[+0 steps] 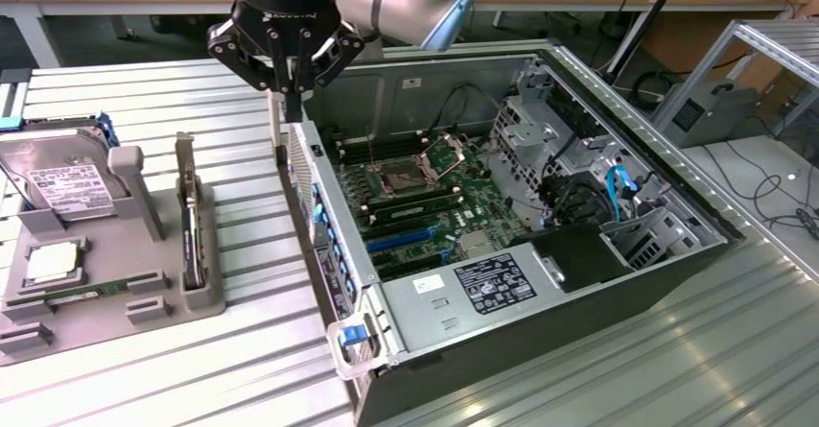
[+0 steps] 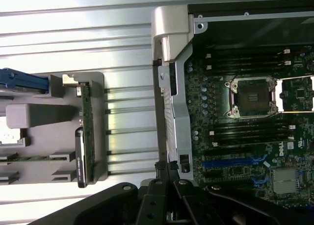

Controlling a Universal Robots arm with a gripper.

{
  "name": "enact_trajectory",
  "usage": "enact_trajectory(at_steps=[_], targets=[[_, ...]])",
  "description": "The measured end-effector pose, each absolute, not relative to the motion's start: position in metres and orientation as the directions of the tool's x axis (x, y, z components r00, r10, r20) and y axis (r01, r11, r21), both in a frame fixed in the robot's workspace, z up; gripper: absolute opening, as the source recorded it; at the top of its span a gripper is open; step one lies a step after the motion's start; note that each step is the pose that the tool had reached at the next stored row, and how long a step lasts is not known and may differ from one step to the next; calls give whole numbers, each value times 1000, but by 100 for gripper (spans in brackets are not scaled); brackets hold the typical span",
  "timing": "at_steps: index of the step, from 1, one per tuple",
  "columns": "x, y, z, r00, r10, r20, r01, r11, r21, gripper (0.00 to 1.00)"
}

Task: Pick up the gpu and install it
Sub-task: 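Reach for the gpu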

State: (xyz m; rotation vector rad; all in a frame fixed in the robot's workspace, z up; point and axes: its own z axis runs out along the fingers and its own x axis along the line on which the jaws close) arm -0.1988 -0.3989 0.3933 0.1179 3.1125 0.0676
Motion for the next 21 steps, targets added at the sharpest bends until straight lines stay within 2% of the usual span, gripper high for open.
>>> enact_trajectory(at_steps=[21], targets=[[-207, -399, 393, -997, 76, -24, 75, 996, 44, 11]])
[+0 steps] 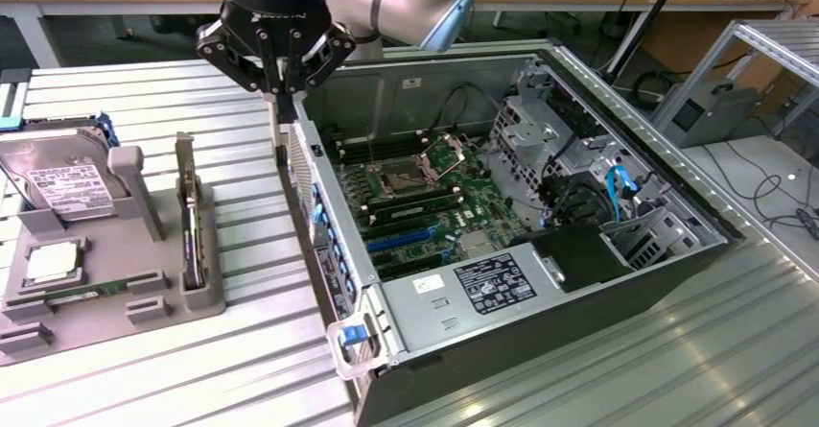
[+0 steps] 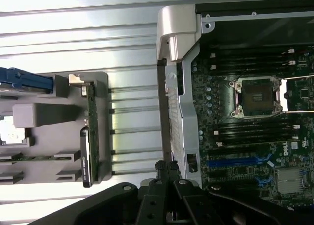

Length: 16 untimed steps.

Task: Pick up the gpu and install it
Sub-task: 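Reach for the gpu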

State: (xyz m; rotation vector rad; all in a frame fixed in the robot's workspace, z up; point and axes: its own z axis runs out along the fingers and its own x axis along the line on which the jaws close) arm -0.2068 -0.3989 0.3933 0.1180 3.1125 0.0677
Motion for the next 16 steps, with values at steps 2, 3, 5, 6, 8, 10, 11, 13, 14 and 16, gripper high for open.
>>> enact_trajectory(at_steps=[2, 3, 5, 6, 8, 10, 11, 13, 14, 16], targets=[[-208, -399, 393, -997, 76, -24, 75, 996, 44, 11], [-208, -399, 393, -997, 76, -24, 75, 996, 44, 11], [-209, -399, 393, -997, 76, -24, 75, 996, 44, 11], [-209, -399, 393, -997, 76, -24, 75, 996, 44, 11], [-210, -399, 393, -997, 76, -24, 75, 996, 44, 11], [-210, -399, 393, -997, 76, -24, 75, 996, 44, 11], [-211, -399, 393, -997, 76, -24, 75, 996, 44, 11], [-211, -399, 393, -997, 76, -24, 75, 996, 44, 11], [-212, -399, 393, -997, 76, -25, 75, 996, 44, 11], [-213, -399, 393, -997, 76, -24, 75, 996, 44, 11]])
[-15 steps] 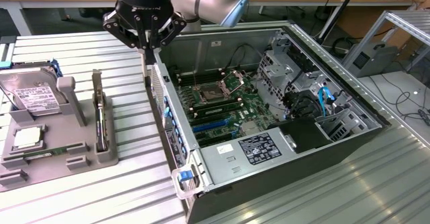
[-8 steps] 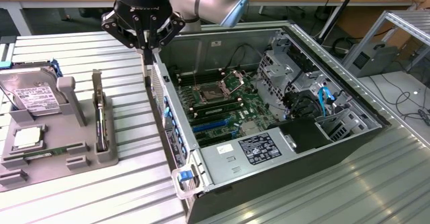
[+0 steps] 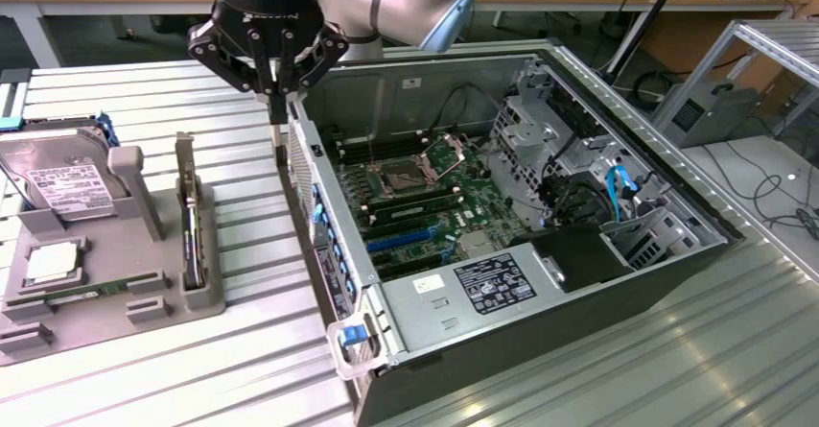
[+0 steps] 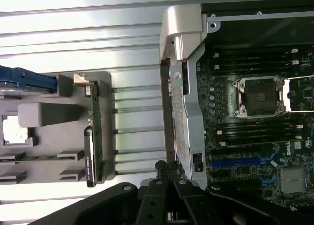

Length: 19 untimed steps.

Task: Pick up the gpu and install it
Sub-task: 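Reach for the gpu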

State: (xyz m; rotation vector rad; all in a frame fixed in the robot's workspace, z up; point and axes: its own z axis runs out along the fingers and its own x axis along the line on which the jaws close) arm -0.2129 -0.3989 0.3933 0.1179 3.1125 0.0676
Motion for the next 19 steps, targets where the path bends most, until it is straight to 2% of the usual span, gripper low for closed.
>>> enact_trajectory(at_steps=[19], targets=[[-221, -399, 393, -997, 76, -25, 75, 996, 44, 11]])
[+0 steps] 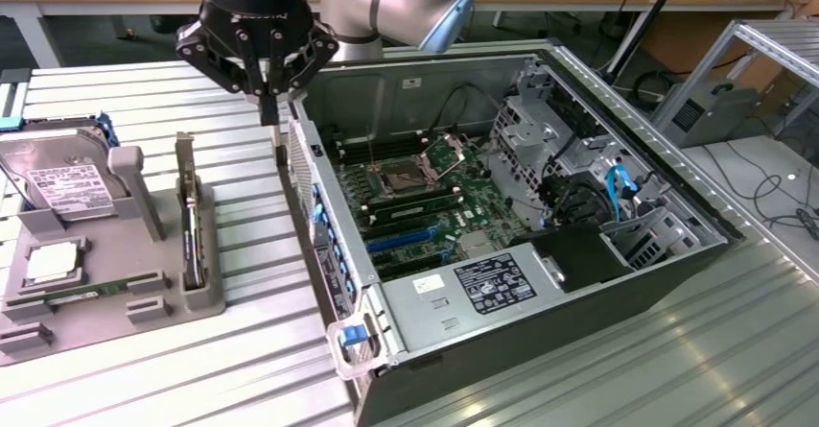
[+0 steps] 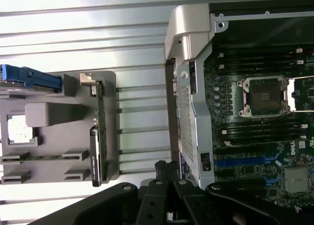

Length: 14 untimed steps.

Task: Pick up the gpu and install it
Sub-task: 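Reach for the gpu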

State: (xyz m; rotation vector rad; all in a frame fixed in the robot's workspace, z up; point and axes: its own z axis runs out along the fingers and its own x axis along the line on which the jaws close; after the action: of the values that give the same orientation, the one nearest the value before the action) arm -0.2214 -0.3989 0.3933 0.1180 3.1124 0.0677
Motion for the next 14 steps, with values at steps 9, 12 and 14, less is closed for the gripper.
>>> enact_trajectory(at_steps=[9, 12, 14], targets=[[-226, -399, 393, -997, 76, -24, 75, 996, 44, 11], [-227, -399, 393, -997, 76, -24, 75, 996, 44, 11], [-228, -399, 393, -997, 76, -24, 75, 996, 44, 11]])
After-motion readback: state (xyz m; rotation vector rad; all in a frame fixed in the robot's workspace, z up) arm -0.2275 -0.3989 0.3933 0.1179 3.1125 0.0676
